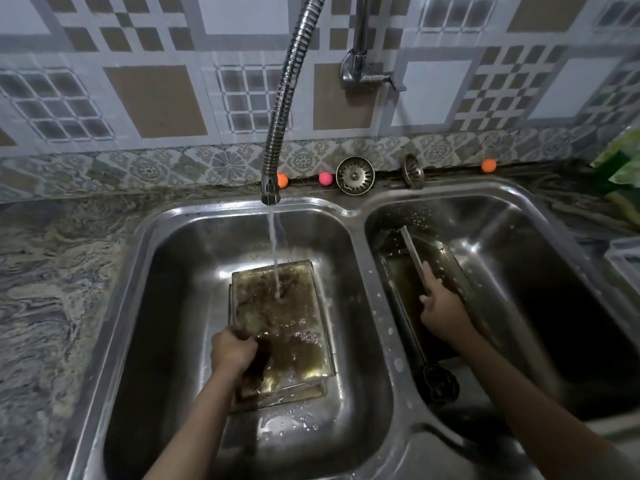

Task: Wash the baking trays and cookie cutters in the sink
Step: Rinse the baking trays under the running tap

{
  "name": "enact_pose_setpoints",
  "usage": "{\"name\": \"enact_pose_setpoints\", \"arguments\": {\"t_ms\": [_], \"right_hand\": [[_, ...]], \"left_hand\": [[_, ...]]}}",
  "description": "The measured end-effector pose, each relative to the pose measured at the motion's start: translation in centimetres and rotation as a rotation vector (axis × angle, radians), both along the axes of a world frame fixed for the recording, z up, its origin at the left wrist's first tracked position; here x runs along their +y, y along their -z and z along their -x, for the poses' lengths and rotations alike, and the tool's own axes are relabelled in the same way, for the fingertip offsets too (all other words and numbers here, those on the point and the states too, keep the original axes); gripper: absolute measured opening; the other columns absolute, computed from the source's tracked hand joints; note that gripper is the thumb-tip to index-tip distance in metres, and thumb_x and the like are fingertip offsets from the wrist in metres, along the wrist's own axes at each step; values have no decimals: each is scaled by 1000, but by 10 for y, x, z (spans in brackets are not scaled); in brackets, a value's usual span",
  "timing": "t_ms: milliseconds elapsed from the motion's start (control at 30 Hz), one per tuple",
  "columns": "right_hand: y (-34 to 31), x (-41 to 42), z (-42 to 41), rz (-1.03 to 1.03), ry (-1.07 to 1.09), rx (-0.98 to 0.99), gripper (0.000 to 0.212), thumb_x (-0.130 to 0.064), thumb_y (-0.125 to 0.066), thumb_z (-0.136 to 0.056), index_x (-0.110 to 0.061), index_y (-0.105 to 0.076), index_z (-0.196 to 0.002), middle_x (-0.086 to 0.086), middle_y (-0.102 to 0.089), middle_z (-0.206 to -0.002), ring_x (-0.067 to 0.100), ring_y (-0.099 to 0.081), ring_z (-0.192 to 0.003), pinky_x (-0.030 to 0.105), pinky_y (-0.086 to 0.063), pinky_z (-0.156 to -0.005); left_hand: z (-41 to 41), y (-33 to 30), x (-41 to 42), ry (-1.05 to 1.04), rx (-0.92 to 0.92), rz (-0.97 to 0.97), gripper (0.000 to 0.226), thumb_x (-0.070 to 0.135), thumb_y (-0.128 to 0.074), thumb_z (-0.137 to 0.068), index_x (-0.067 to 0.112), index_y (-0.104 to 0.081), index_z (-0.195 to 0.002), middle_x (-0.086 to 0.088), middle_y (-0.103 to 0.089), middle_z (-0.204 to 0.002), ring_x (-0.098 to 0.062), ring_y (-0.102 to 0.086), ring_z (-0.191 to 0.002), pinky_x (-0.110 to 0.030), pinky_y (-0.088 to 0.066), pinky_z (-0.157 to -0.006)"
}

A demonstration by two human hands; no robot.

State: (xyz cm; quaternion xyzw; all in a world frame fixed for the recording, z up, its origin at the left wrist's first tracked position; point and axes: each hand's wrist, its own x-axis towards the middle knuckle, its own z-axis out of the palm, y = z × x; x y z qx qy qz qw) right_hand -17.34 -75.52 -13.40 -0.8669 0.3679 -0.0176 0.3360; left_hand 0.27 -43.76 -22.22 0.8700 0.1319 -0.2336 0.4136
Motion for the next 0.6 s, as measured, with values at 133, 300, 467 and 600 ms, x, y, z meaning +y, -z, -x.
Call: {"name": "enact_pose_setpoints", "arguments": {"t_ms": [133, 300, 467, 600], "right_hand": [[43, -9, -6, -74, -38, 107, 77, -4, -48, -94, -34, -7, -152, 27, -30, -150, 42, -29, -139, 64, -28, -107], [69, -12, -8, -117, -88, 84, 76, -16, -57, -94, -22, -9, -153, 14, -35, -152, 38, -11, -145, 49, -24, -115], [69, -13, -12, -126, -57, -11, 73, -19, -58, -94, -12, -15, -152, 13, -34, -152, 33, -16, -145, 36, -23, -113], [43, -10, -17, -77, -27, -231, 65, -15, -59, -93, -6, -27, -149, 14, -37, -150, 24, -33, -141, 37, -29, -115]], "left_hand": [[2, -9, 0, 102, -92, -78, 29, -1, -63, -72, 16, -68, -95, -10, -69, -100, -32, -64, -94, -38, -53, -83], [2, -14, 5, 138, -201, -82, 35, -10, -58, -70, 8, -69, -99, -11, -71, -101, -31, -64, -97, -30, -48, -78], [3, -24, 7, 168, -189, -68, 45, -2, -59, -75, 14, -63, -116, -10, -69, -100, -31, -64, -93, -33, -50, -75], [10, -42, 2, 140, -330, -46, 38, 4, -61, -78, 23, -64, -110, 1, -67, -89, -24, -65, -83, -34, -54, -72]]}}
